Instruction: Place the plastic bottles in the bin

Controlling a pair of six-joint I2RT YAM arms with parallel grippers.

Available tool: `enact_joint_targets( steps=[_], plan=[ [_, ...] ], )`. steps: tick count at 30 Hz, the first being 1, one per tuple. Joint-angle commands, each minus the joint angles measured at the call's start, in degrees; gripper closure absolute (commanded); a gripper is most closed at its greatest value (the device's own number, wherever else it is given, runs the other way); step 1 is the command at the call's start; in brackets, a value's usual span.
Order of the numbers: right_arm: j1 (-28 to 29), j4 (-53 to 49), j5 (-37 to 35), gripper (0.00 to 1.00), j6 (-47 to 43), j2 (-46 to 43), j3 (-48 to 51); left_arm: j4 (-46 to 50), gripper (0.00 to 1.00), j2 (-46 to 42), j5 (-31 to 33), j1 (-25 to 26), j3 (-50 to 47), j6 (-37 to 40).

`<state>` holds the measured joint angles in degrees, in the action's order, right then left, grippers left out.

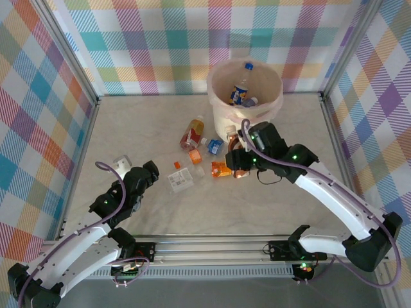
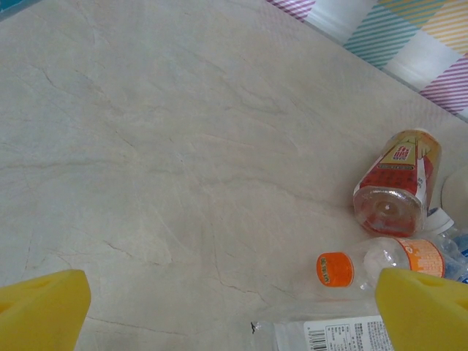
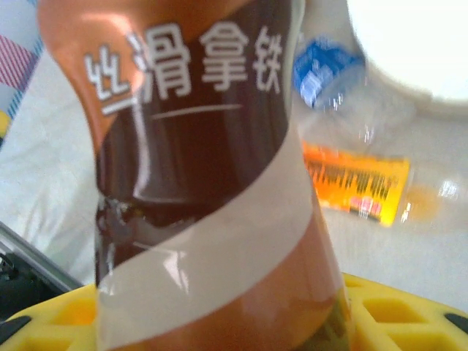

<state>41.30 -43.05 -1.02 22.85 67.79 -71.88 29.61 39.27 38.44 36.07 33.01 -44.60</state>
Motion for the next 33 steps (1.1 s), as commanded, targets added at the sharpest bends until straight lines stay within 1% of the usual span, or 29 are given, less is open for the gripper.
enact_joint_targets(
  steps=[1, 5, 9, 17, 21, 28, 33],
  plan=[
    [0.1, 3.1, -4.3, 0.72, -6.2, 0.9, -6.1, -2.2, 0.00, -0.3, -0.5, 0.2, -0.2, -0.6],
    [0.1, 4.3, -9.2, 0.73, -10.9, 3.8, -13.2, -2.1, 0.00, -0.4, -1.2, 0.2, -0.2, -0.4],
    [-0.2, 7.0, -13.3, 0.73, -15.1, 7.1, -18.6, -2.2, 0.00, -0.7, -1.5, 0.2, -0.2, -0.5],
    [-2.2, 10.3, -19.1, 0.72, -19.6, 15.4, -29.9, -3.0, 0.00, 0.0, -2.3, 0.2, -0.3, -0.1],
    [-3.6, 10.5, -23.3, 0.71, -21.4, 20.6, -35.9, -3.4, 0.00, 0.6, -2.7, 0.2, -0.2, 1.0],
    [-7.7, 9.0, -24.7, 0.70, -21.4, 29.2, -44.8, -3.4, 0.00, 0.6, -3.9, 0.2, 0.5, 2.4],
    [-11.4, 6.1, -22.6, 0.70, -19.1, 35.5, -50.7, -3.4, 0.00, 0.6, -4.8, 0.2, 0.8, 3.3]
  ],
)
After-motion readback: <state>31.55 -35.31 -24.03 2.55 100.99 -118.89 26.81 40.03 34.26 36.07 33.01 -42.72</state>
